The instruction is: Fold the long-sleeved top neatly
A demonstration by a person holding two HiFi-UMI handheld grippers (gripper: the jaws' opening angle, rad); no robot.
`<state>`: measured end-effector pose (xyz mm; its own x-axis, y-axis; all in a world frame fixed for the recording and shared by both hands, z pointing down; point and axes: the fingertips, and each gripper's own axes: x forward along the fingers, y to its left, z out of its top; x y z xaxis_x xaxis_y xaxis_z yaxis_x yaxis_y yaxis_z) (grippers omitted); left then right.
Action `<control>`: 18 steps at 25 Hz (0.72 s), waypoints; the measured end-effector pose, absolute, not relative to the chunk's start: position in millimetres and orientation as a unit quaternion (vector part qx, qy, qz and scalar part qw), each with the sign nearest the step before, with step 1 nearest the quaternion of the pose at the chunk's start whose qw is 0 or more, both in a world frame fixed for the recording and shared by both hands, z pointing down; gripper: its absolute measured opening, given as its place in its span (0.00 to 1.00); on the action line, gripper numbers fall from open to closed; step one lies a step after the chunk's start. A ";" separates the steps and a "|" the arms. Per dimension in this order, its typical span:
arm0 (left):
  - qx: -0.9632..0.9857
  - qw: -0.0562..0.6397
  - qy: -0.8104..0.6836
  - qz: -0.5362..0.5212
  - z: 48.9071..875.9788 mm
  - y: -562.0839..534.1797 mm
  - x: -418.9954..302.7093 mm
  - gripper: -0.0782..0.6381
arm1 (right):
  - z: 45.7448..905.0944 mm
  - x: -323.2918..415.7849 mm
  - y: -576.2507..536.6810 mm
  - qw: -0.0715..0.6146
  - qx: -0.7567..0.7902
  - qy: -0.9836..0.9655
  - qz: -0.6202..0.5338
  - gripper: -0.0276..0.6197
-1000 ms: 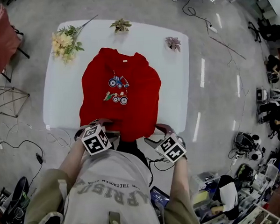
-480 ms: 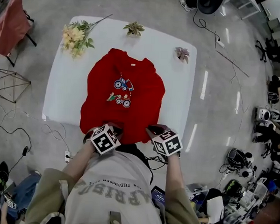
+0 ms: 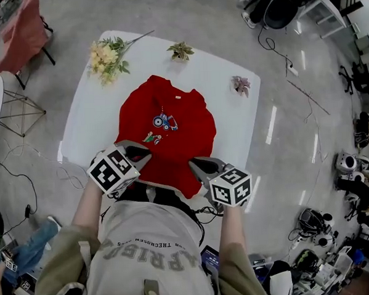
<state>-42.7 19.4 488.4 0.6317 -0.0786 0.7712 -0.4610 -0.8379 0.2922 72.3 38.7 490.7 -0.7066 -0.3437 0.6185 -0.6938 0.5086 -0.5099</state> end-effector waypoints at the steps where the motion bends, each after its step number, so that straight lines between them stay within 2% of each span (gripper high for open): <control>1: 0.862 0.235 -0.167 0.417 499.5 7.6 -45.8 0.14 | 500.4 70.8 31.0 0.234 0.316 -0.834 0.386 0.08; 5: 0.801 0.207 -0.180 0.532 559.0 -5.8 -57.6 0.14 | 557.0 65.7 21.7 0.309 0.314 -0.804 0.399 0.08; 6: 0.787 0.193 -0.179 0.559 569.0 -3.1 -61.8 0.17 | 566.5 68.9 24.5 0.336 0.309 -0.798 0.393 0.11; 8: 0.770 0.167 -0.191 0.585 577.3 0.1 -73.8 0.41 | 568.1 81.2 28.4 0.366 0.304 -0.797 0.371 0.24; 9: 0.772 0.163 -0.205 0.579 575.1 -0.5 -79.0 0.45 | 561.3 90.0 27.3 0.360 0.307 -0.801 0.367 0.33; 10: 0.781 0.169 -0.222 0.559 569.2 -1.8 -81.6 0.45 | 553.0 101.7 23.3 0.344 0.317 -0.803 0.368 0.38; 12: 0.809 0.192 -0.246 0.499 551.2 -2.1 -75.1 0.45 | 542.3 135.6 4.2 0.309 0.362 -0.798 0.368 0.38; 14: 0.836 0.208 -0.238 0.448 537.9 4.5 -52.2 0.45 | 543.7 170.3 -29.3 0.303 0.415 -0.785 0.347 0.38; 18: 0.846 0.187 -0.187 0.463 549.8 35.4 -2.0 0.47 | 560.1 176.0 -105.8 0.323 0.438 -0.783 0.301 0.38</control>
